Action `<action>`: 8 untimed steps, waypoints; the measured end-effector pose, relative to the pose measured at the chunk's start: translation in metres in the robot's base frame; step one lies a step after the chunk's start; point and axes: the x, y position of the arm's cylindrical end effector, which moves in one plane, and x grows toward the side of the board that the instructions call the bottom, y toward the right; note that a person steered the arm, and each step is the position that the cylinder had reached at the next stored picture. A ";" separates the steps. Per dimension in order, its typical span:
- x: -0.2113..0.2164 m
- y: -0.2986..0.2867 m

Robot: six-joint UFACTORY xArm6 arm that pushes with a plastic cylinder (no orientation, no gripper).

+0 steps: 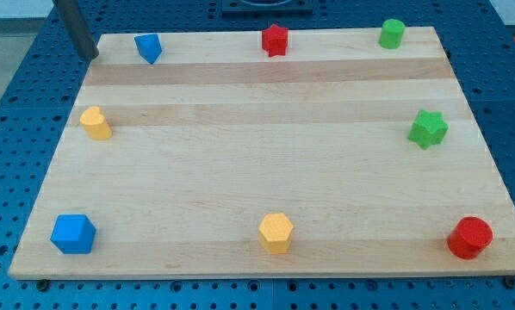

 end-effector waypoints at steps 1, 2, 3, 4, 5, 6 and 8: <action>-0.023 0.000; -0.038 0.000; -0.046 0.001; -0.030 0.026; -0.004 0.064; -0.002 0.107; -0.021 0.087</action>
